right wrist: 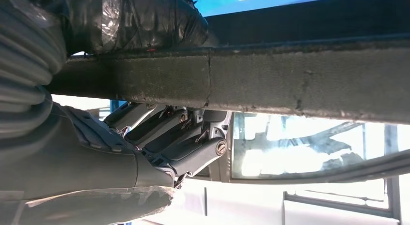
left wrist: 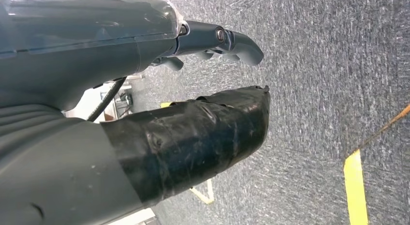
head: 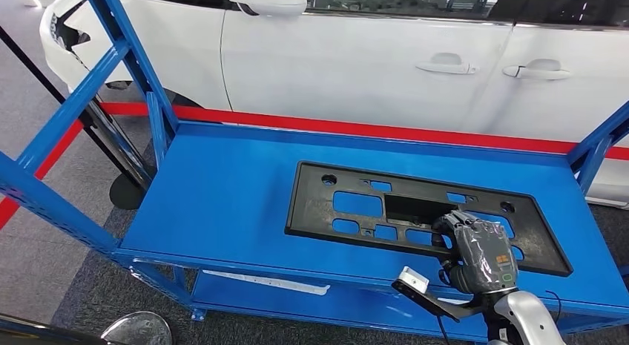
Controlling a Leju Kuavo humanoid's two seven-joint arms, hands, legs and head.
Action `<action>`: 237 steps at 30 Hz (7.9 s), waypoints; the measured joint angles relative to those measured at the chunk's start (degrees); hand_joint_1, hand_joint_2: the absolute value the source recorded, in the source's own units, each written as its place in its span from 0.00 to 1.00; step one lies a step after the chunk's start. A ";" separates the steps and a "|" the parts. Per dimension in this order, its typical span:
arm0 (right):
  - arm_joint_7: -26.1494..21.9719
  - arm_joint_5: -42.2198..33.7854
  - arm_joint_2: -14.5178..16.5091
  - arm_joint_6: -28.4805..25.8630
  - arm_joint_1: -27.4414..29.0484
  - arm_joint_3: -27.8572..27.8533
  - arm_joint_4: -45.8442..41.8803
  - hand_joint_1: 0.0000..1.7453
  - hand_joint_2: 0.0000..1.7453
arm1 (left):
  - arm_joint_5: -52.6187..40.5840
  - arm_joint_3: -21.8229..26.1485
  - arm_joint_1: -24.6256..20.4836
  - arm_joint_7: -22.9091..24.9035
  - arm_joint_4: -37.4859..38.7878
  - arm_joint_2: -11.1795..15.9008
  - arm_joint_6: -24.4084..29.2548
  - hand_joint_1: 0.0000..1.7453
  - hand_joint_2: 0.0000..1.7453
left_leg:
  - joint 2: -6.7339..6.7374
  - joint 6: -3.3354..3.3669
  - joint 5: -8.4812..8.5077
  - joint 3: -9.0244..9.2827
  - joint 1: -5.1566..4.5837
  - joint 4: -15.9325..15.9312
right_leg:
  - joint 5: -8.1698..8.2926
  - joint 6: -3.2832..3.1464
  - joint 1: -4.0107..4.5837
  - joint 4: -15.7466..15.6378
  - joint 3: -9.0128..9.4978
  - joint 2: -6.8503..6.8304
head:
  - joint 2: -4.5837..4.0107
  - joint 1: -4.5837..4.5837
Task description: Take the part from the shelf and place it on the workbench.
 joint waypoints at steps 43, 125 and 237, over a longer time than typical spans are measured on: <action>-0.71 -0.98 -0.31 -1.40 -0.49 0.04 -0.26 1.00 1.00 | -0.14 0.44 -1.46 1.08 0.02 -0.40 -3.11 0.00 0.00 | 0.30 -0.57 4.58 -5.72 0.03 1.11 | -4.22 -2.72 2.02 -0.86 6.05 0.00 | 0.00 -0.01; -1.89 -4.85 -0.98 -0.25 -2.89 -0.88 2.03 1.00 1.00 | 0.02 1.40 -2.36 2.00 0.17 0.32 -5.67 0.00 0.00 | 1.15 -0.77 2.90 0.62 0.53 -3.45 | -3.82 -1.60 0.83 5.02 -3.48 -2.04 | 0.00 -0.04; -4.08 -1.28 -10.03 0.38 -3.11 -6.79 -1.59 1.00 1.00 | -7.67 1.98 1.61 -3.45 0.17 -2.18 -9.17 0.00 0.00 | -0.22 -2.74 -1.28 -12.42 0.99 14.56 | -2.08 -3.25 1.35 -0.47 2.58 -3.69 | 0.00 -0.85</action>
